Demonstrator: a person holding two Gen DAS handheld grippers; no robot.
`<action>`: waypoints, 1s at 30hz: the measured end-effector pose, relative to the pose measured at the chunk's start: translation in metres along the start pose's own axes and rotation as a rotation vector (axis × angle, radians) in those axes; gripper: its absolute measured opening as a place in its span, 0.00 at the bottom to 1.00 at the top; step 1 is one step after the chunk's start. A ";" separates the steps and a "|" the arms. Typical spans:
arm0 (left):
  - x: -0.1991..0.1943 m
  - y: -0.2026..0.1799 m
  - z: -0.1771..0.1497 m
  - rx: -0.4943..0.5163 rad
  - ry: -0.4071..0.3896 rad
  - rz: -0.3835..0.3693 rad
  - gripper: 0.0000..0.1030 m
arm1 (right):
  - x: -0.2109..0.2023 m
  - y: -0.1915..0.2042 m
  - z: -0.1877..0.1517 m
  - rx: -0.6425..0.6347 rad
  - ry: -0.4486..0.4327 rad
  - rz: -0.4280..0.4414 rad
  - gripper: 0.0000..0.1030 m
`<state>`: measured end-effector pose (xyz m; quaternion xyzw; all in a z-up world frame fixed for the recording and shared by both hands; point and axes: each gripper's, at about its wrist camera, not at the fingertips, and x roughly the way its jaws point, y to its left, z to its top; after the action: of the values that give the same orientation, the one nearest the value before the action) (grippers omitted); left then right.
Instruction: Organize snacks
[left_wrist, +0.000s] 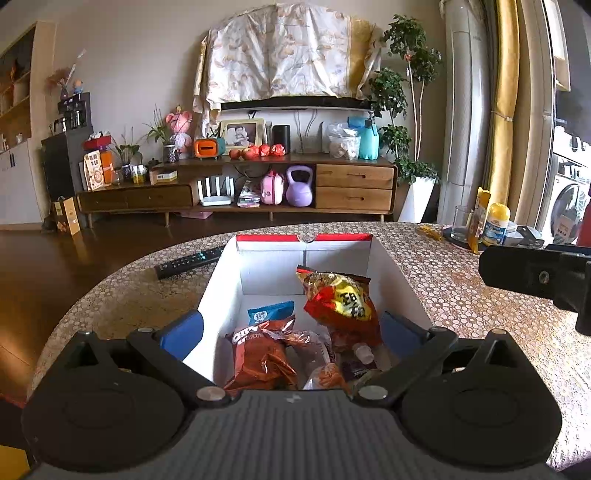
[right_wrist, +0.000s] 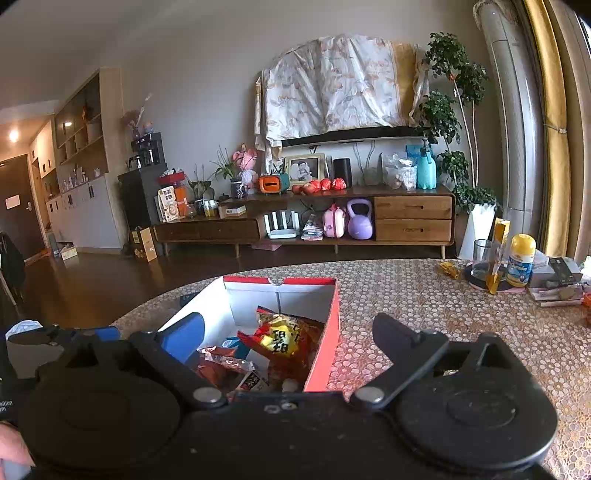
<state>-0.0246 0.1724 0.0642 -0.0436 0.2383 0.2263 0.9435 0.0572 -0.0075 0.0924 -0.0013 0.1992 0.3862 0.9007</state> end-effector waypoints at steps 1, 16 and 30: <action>0.000 -0.001 -0.001 0.003 -0.001 0.001 1.00 | 0.000 -0.001 0.000 0.004 0.002 0.002 0.96; 0.001 -0.002 -0.001 0.007 0.002 0.004 1.00 | 0.000 -0.009 -0.004 0.035 -0.007 -0.041 1.00; 0.001 0.003 0.001 0.001 0.002 0.008 1.00 | 0.001 -0.018 -0.016 0.044 0.025 -0.082 1.00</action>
<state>-0.0249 0.1754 0.0650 -0.0422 0.2393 0.2300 0.9424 0.0645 -0.0215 0.0749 0.0057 0.2186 0.3443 0.9130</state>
